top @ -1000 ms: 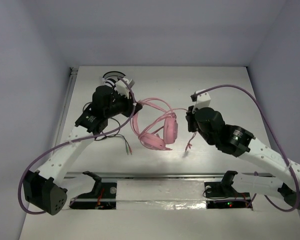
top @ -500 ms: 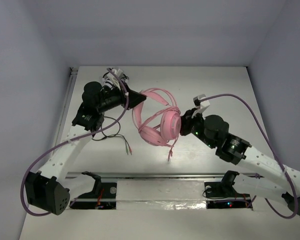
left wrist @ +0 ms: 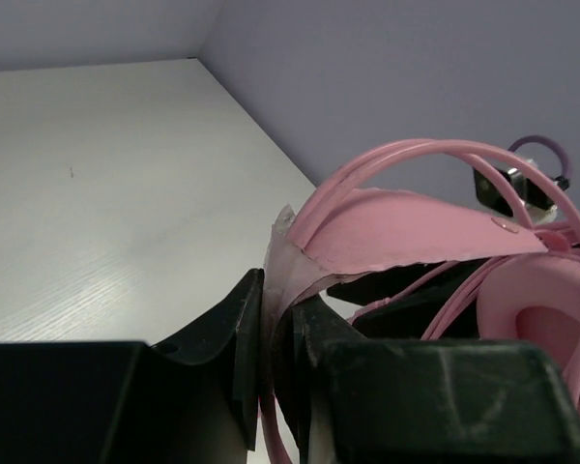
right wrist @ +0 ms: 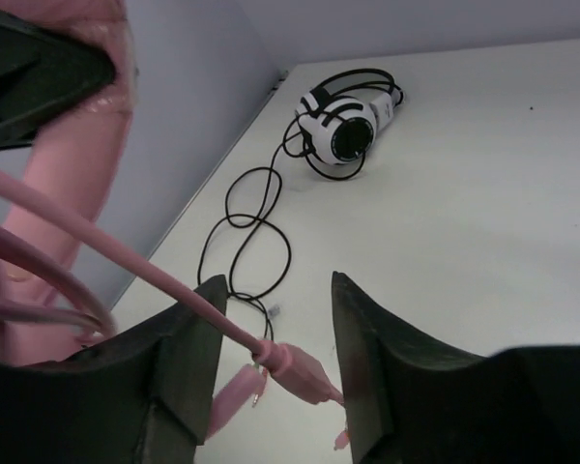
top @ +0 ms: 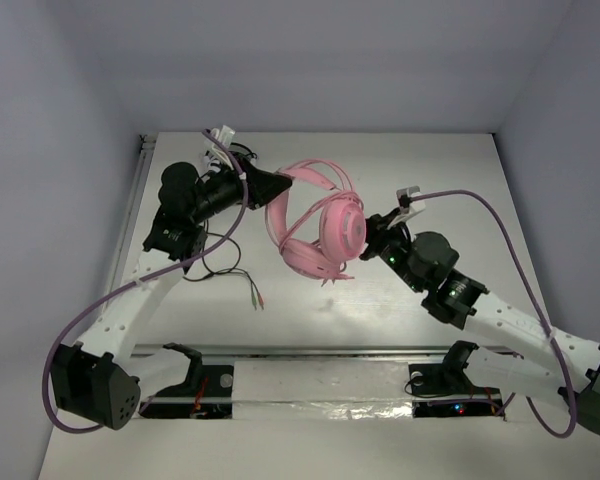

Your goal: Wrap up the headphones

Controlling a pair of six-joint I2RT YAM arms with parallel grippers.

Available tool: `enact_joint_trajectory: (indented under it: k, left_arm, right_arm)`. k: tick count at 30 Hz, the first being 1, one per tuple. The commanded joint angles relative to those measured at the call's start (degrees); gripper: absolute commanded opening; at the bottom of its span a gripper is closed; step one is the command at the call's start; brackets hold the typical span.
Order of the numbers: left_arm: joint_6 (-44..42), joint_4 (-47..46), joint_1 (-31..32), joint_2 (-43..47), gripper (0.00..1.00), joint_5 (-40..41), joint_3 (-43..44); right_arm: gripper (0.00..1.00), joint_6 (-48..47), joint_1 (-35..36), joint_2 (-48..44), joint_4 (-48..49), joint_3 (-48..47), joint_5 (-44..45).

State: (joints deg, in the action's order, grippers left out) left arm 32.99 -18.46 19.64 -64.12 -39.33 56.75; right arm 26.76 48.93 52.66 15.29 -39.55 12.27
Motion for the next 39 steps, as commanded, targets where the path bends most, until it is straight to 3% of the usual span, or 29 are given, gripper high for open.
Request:
enact_joint_trajectory:
  k: [1, 6, 24, 27, 37, 39]
  left_arm:
    - [7.96, -8.61, 0.05, 2.16, 0.00, 1.10, 5.03]
    - [7.61, -5.98, 0.05, 1.80, 0.00, 1.27, 7.84]
    - [8.14, -2.11, 0.05, 2.95, 0.00, 7.43, 12.06]
    - [9.19, -2.72, 0.05, 2.51, 0.00, 7.43, 12.07]
    - [9.90, -3.16, 0.05, 1.80, 0.00, 7.43, 11.45]
    - [9.98, -3.25, 0.05, 1.72, 0.00, 7.43, 11.36]
  right_arm:
    - [0.55, 0.22, -1.37, 0.07, 3.87, 1.67, -0.58]
    - [0.64, 0.57, -3.30, -1.33, 4.22, 3.07, -1.81]
    - [0.63, 4.08, -3.84, -3.09, 5.19, 9.49, -8.84]
    - [0.58, 4.61, -3.84, -3.09, 6.42, 10.37, -8.84]
    - [0.57, 4.53, -3.84, 1.21, 10.29, 10.11, -11.13]
    - [0.51, 4.26, -3.84, 1.91, 10.03, 9.76, -10.60]
